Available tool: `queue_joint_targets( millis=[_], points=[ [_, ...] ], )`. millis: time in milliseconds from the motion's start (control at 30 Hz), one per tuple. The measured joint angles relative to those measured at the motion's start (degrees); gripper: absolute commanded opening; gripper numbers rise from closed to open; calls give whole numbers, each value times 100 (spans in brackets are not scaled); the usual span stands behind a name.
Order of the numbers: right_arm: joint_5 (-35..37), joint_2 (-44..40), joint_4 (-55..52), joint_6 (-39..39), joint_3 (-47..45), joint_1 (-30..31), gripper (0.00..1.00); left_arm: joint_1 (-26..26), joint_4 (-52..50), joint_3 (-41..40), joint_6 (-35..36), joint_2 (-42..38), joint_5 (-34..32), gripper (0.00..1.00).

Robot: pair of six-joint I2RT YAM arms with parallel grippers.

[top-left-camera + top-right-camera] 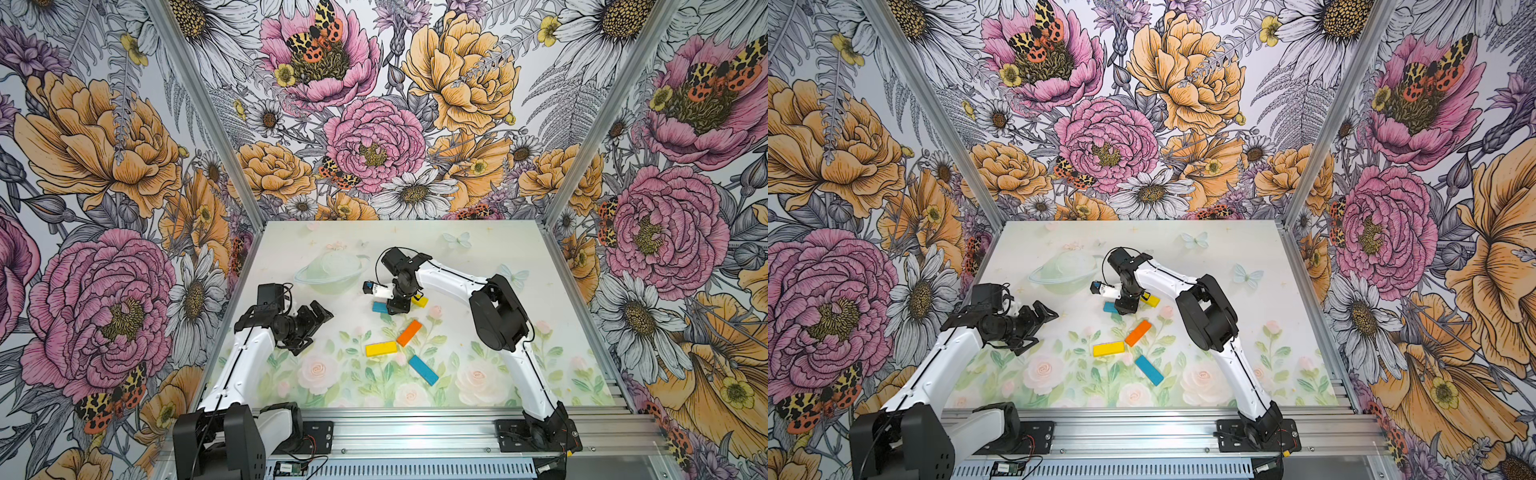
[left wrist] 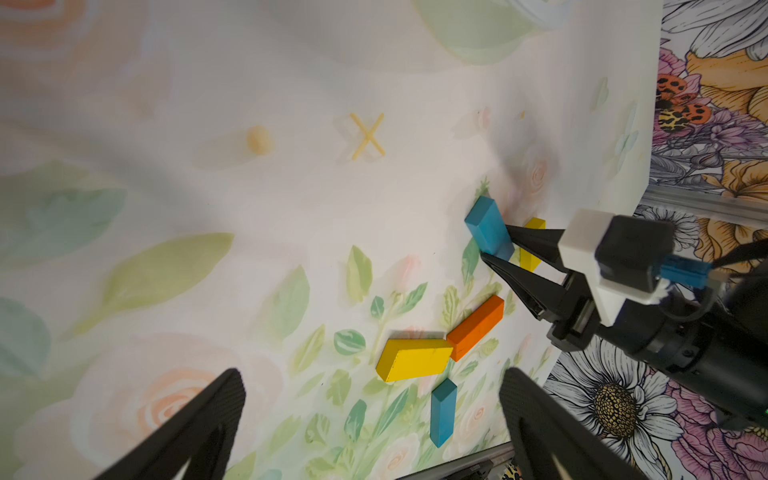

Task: Assemble the number 7 with building blocks
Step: Place the building block at the center of the board.

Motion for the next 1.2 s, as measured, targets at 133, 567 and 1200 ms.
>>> queue_joint_targets(
  millis=[133, 567, 1200],
  points=[
    [35, 37, -15, -98, 164, 0, 20, 0, 4, -9, -20, -52, 2, 99],
    [96, 448, -107, -389, 741, 0, 24, 9, 4, -35, -22, -55, 0, 99],
    [289, 439, -57, -457, 741, -17, 66, 9, 4, -72, -22, -61, 0, 99]
  ],
)
